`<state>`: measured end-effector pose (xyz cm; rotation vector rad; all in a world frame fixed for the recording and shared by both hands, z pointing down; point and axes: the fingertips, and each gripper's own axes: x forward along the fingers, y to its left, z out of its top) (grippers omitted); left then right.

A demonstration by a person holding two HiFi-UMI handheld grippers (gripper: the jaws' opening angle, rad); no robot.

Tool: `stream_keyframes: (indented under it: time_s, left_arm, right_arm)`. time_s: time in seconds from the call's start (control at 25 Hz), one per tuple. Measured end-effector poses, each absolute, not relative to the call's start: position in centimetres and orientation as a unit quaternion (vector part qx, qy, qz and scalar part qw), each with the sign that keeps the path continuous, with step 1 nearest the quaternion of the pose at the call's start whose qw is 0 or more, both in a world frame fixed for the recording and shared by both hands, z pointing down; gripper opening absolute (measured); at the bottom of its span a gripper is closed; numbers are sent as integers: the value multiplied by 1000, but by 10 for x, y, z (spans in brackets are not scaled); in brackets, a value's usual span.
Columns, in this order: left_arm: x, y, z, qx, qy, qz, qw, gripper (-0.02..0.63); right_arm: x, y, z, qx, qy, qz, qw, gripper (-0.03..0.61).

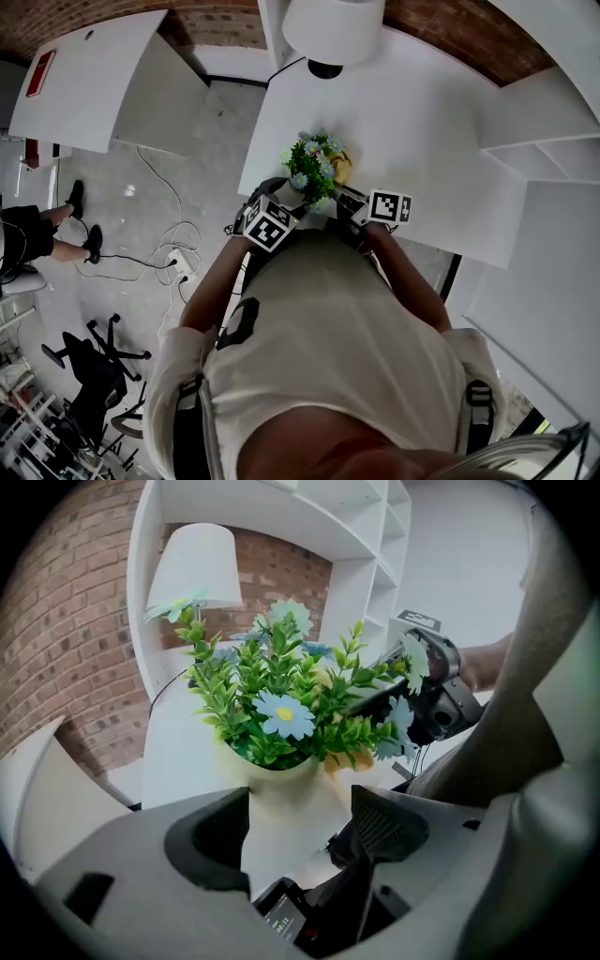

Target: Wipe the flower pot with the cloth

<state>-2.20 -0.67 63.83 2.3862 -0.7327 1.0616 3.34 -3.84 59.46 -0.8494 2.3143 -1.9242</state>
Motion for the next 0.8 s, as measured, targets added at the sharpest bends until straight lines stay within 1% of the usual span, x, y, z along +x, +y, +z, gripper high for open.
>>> stream_keyframes:
  time_s: [0.16,0.28,0.48,0.6,0.8]
  left_arm:
    - [-24,-4,638,858,-265,380,222,357]
    - [-19,-1,636,860,-259,376,228,357]
    - [-17,4,636,864,-255,366,232,357]
    - [-15,4,634,869,-246,358,237,357]
    - [0,8,636,877,-227,360,223,357]
  right_arm:
    - [36,-30,624,-278,711,-646,7,63]
    - [40,-20,649,-294,704,-645,-42,58]
    - [42,-19,657,-309,698,-645,-46,63]
    - [43,-23,645,-312,702,-640,-35,63]
    - [39,-37,603,-292,725,-624,14,59]
